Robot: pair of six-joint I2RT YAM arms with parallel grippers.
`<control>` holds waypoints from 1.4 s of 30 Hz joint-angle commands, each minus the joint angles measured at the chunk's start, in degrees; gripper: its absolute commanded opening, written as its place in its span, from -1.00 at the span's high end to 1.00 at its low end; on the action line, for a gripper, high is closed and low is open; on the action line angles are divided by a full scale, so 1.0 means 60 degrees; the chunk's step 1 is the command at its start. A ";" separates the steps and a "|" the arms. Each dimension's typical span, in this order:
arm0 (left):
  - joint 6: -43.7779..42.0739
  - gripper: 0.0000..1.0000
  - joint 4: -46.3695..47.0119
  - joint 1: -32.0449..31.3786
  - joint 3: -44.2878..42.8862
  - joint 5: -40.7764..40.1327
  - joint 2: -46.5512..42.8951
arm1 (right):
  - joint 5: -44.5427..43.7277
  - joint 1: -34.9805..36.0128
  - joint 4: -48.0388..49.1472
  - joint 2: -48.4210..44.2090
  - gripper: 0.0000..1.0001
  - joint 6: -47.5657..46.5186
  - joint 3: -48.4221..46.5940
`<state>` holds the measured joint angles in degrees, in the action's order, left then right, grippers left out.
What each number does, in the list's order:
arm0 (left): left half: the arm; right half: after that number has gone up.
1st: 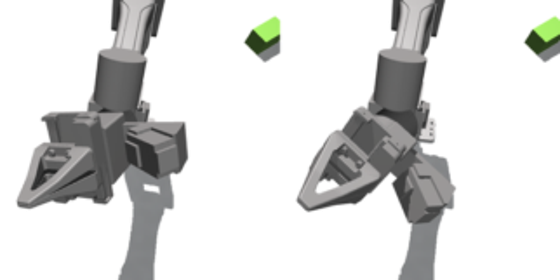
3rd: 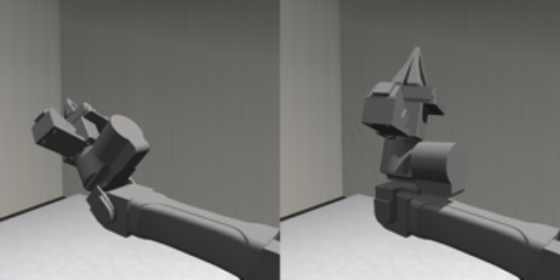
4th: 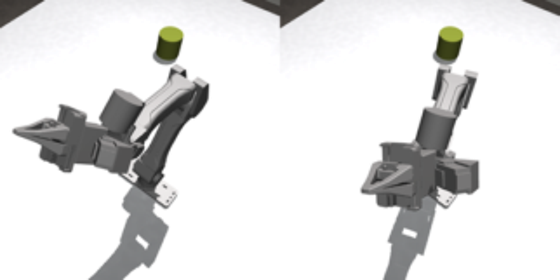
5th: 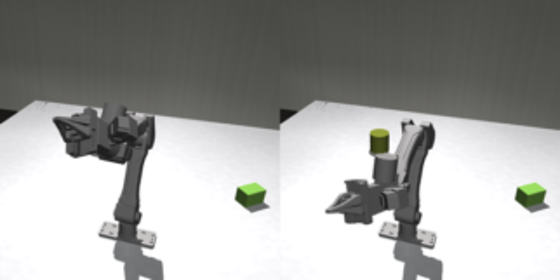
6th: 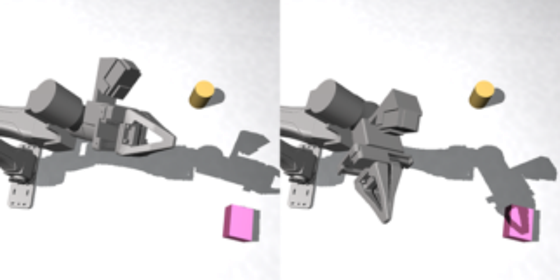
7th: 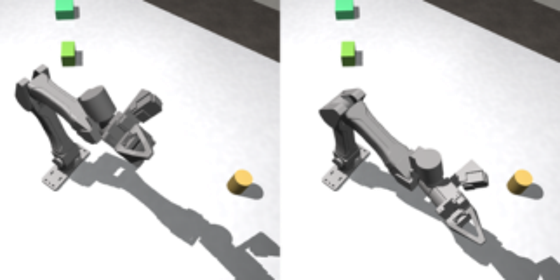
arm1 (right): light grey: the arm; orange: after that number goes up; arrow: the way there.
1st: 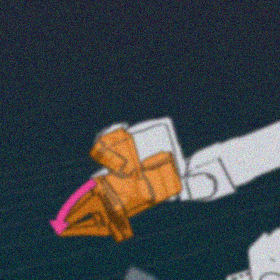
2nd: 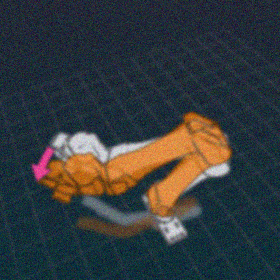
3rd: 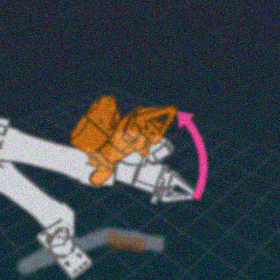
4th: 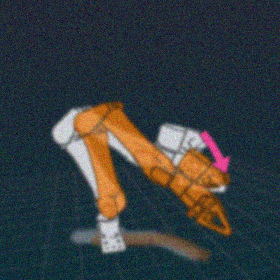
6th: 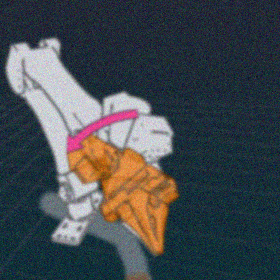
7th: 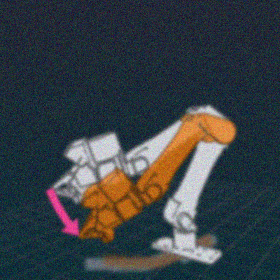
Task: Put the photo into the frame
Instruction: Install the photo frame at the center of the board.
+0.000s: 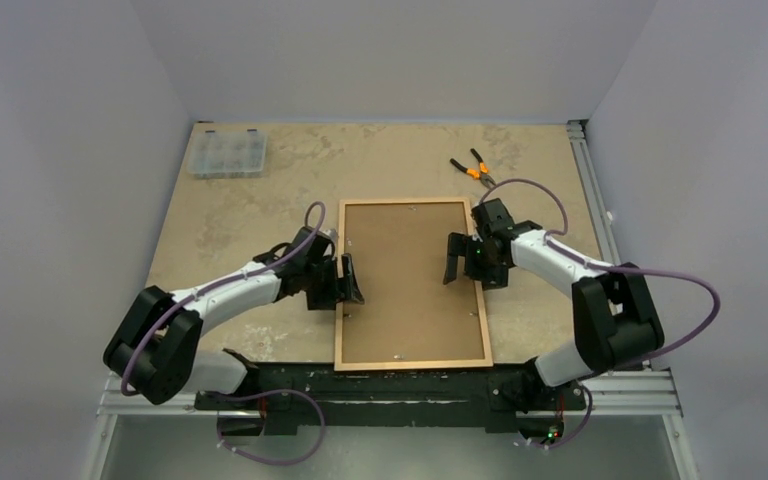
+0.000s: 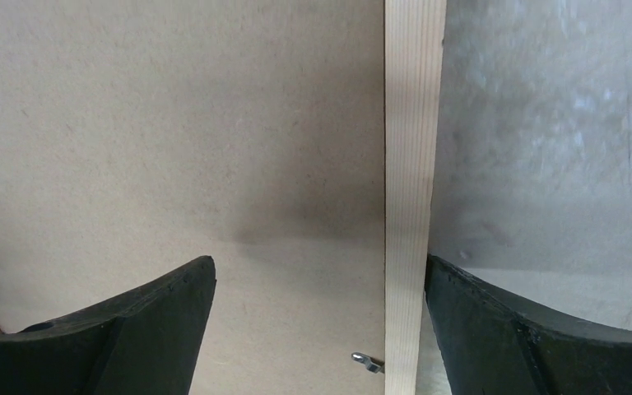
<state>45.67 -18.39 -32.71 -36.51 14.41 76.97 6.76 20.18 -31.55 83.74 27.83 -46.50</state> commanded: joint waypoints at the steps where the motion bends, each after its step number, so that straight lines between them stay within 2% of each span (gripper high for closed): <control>1: -0.0360 -0.42 -0.0932 0.0092 -0.0838 -0.0157 0.0313 | -0.0142 -0.0193 0.0044 0.0636 -0.90 -0.0055 -0.1368; 12: -0.1105 -0.42 -0.0913 0.1500 -0.2208 0.0368 0.1967 | -0.1104 -0.0699 -0.0452 0.2640 -0.89 -0.0850 -0.3790; 21: -0.1091 -0.40 -0.0331 0.1573 -0.3012 0.0751 0.3066 | -0.0766 -0.0706 -0.0491 0.4016 -0.76 -0.1228 -0.5065; 25: -0.0915 -0.37 0.0061 0.1496 -0.2825 0.1081 0.3035 | -0.0389 -0.0698 -0.0397 0.3449 -0.75 -0.1065 -0.4613; 33: -0.0569 -0.36 0.0353 0.0846 -0.2430 0.1271 0.2673 | 0.0486 -0.0699 -0.0004 0.1861 -0.74 -0.0816 -0.2581; 37: -0.0406 -0.36 0.0366 0.0747 -0.2023 0.0962 0.2310 | 0.0011 -0.0698 -0.0095 0.1521 -0.76 -0.0857 -0.2405; 42: -0.0506 -0.37 0.0151 0.0746 -0.2016 0.0692 0.2341 | -0.1073 -0.0711 -0.0352 0.2106 -0.74 -0.0931 -0.3013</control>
<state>41.47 -17.87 -27.33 -49.36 18.02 91.64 3.68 15.42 -32.88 94.70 21.87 -60.84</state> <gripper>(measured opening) 0.684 0.880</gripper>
